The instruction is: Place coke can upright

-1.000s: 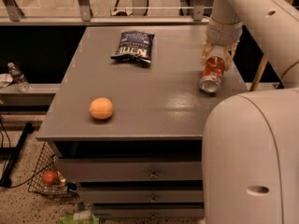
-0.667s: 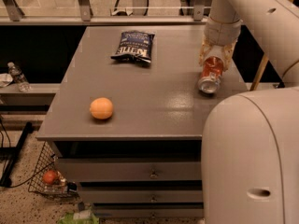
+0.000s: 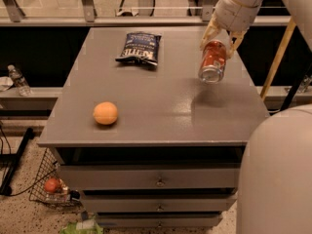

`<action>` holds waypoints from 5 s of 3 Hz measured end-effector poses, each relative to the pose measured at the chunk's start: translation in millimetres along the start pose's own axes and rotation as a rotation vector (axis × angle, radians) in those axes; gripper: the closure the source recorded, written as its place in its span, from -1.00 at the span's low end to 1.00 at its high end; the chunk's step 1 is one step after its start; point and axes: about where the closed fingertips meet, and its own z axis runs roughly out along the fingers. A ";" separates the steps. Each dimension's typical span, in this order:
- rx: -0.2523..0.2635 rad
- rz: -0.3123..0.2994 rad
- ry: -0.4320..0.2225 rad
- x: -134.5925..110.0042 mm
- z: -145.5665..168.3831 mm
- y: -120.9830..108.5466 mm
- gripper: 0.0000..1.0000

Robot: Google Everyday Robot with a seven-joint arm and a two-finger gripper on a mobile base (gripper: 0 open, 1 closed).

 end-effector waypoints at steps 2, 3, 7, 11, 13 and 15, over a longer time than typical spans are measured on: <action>0.014 -0.098 0.082 11.3 -0.8 -7.6 1.00; 0.043 -0.286 0.206 21.6 -11.6 -15.7 1.00; 0.251 -0.555 0.569 14.4 -40.7 -7.9 1.00; 0.374 -0.673 0.865 7.3 -44.9 -4.7 1.00; 0.453 -0.668 1.090 -0.1 -43.3 0.1 1.00; 0.458 -0.640 1.085 -10.4 -33.1 6.6 1.00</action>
Offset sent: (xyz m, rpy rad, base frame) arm 0.0171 0.0075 0.0175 -0.1231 -0.2656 0.2319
